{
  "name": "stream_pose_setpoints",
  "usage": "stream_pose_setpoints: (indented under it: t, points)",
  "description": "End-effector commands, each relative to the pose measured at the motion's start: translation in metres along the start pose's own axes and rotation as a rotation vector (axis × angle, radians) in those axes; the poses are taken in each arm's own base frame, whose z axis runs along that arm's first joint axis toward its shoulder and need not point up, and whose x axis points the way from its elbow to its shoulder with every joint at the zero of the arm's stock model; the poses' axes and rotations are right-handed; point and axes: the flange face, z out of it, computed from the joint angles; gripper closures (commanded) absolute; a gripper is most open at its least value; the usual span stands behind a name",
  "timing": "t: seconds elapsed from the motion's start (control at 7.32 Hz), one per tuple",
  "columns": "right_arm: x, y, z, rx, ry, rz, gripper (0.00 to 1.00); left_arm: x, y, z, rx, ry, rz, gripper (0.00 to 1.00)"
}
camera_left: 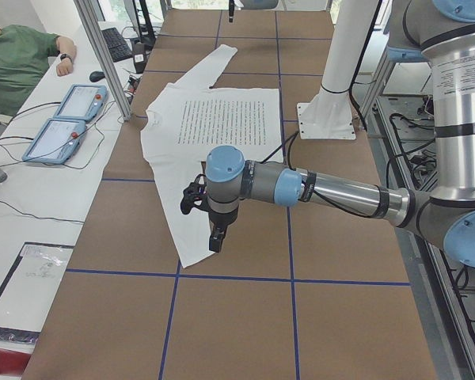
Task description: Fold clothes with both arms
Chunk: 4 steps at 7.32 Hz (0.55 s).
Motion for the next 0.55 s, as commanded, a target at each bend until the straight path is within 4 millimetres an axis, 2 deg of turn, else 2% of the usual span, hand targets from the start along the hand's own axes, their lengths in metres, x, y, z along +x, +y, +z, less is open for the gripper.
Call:
stream_pose_setpoints:
  t: [0.0, 0.14, 0.41]
  points:
    - [0.016, -0.026, 0.058, 0.042, -0.029, 0.002, 0.01, 0.001, 0.001, -0.001, 0.0, 0.001, 0.0, 0.0]
    - [0.018, -0.033, 0.072, 0.026, -0.018, 0.008, 0.02, 0.001, 0.001, -0.001, 0.001, 0.002, 0.001, 0.0]
    - [0.007, -0.031, 0.09, 0.015, 0.011, -0.015, 0.04, 0.001, 0.001, -0.001, 0.001, 0.002, 0.001, 0.0]
